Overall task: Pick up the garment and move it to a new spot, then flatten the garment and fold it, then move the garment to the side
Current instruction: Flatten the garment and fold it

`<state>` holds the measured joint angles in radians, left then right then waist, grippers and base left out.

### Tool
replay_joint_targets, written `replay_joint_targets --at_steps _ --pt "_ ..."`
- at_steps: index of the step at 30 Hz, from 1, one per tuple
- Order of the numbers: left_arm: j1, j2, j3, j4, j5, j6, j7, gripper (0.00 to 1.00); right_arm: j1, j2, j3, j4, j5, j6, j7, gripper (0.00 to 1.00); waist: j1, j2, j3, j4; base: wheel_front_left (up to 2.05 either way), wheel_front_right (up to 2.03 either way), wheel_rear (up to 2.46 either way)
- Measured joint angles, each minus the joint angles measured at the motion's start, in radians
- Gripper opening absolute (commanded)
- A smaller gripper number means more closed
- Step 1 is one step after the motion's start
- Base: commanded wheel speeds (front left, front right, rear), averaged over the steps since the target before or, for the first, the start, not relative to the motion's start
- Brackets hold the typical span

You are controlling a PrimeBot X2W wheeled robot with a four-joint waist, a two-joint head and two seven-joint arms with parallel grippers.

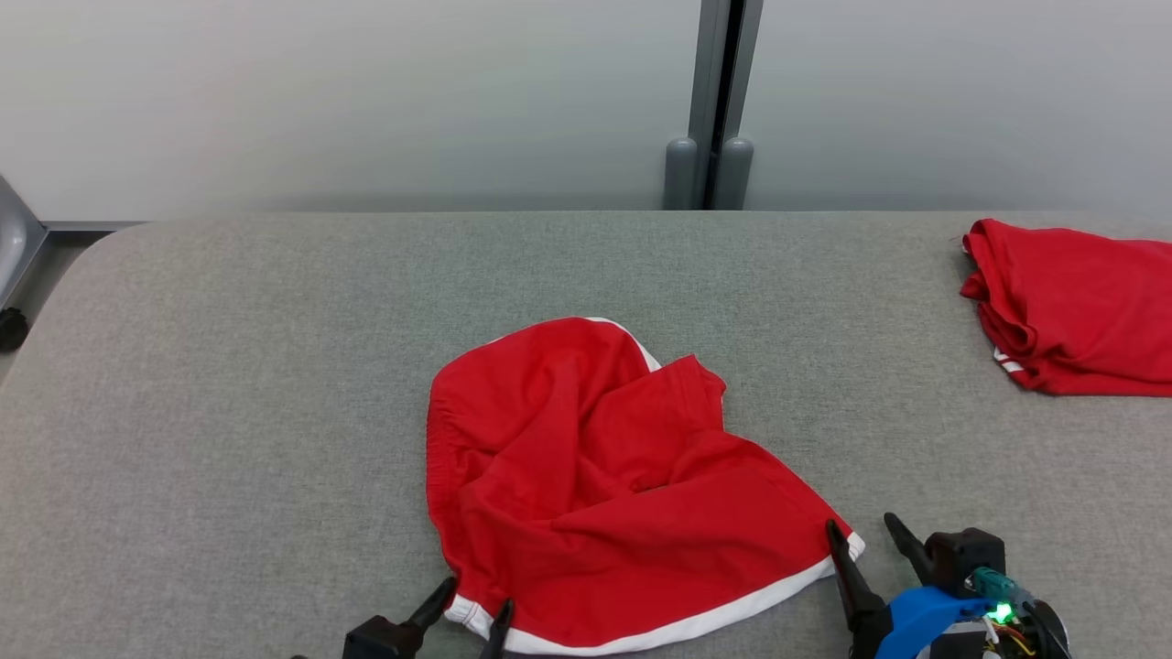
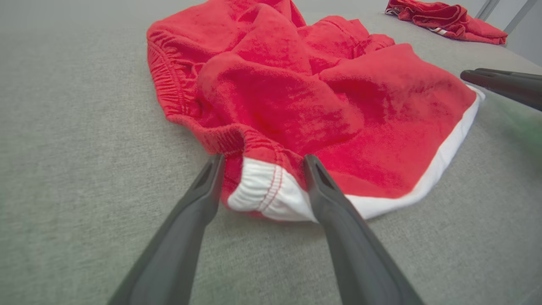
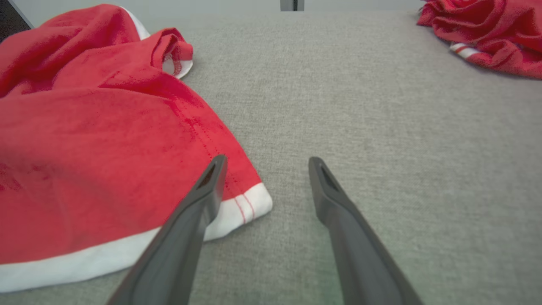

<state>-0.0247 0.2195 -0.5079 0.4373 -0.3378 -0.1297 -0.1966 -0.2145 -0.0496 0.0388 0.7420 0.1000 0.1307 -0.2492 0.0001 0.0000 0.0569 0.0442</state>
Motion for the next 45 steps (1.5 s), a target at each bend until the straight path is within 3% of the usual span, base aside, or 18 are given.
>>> replay_joint_targets --at_steps 12,22,23,24,25,26,27,34,45 --pt "-0.037 -0.002 -0.091 0.080 -0.052 0.000 -0.022 1.00 -0.068 -0.007 0.093 0.170 0.073 -0.002 -0.022 1.00 -0.0001 0.0000 0.011 0.025 0.00 0.00 0.00" --pt "-0.051 -0.005 -0.114 0.132 -0.091 0.000 -0.043 1.00 0.007 -0.007 0.139 0.100 0.147 -0.002 -0.027 1.00 -0.0001 0.0000 0.009 0.031 0.00 0.00 0.00" --pt "-0.052 -0.005 -0.113 0.136 -0.095 0.000 -0.043 1.00 0.011 -0.008 0.140 0.095 0.147 -0.002 -0.027 0.78 -0.0001 0.0000 0.010 0.027 0.00 0.00 0.00" --pt "-0.052 -0.004 -0.112 0.143 -0.100 0.000 -0.044 0.98 0.013 -0.007 0.146 0.091 0.151 -0.002 -0.027 0.04 -0.0001 0.0000 0.011 0.023 0.00 0.00 0.00" --pt "-0.054 -0.004 -0.113 0.147 -0.103 0.000 -0.045 0.82 0.015 -0.008 0.150 0.087 0.162 -0.002 -0.027 0.00 -0.0001 0.0000 0.012 0.019 0.00 0.00 0.00" --pt "-0.057 -0.004 -0.116 0.151 -0.105 0.000 -0.048 0.36 0.015 -0.008 0.155 0.087 0.167 -0.002 -0.027 0.00 -0.0001 0.0000 0.012 0.015 0.00 0.00 0.00" --pt "-0.060 -0.005 -0.117 0.157 -0.109 0.000 -0.050 0.02 0.015 -0.007 0.163 0.089 0.167 -0.001 -0.026 0.00 -0.0001 0.0000 0.012 0.012 0.00 0.00 0.00" --pt "-0.085 -0.002 -0.128 0.153 -0.119 0.000 -0.061 0.00 0.025 -0.002 0.166 0.027 0.177 0.000 -0.015 0.00 -0.0001 0.0000 0.003 0.000 0.00 0.00 0.00" --pt "-0.143 0.038 -0.089 -0.099 -0.076 0.012 -0.065 0.00 0.020 -0.002 0.116 -0.221 0.156 0.000 -0.010 0.00 -0.0001 0.0000 0.023 -0.026 0.00 0.00 0.00"
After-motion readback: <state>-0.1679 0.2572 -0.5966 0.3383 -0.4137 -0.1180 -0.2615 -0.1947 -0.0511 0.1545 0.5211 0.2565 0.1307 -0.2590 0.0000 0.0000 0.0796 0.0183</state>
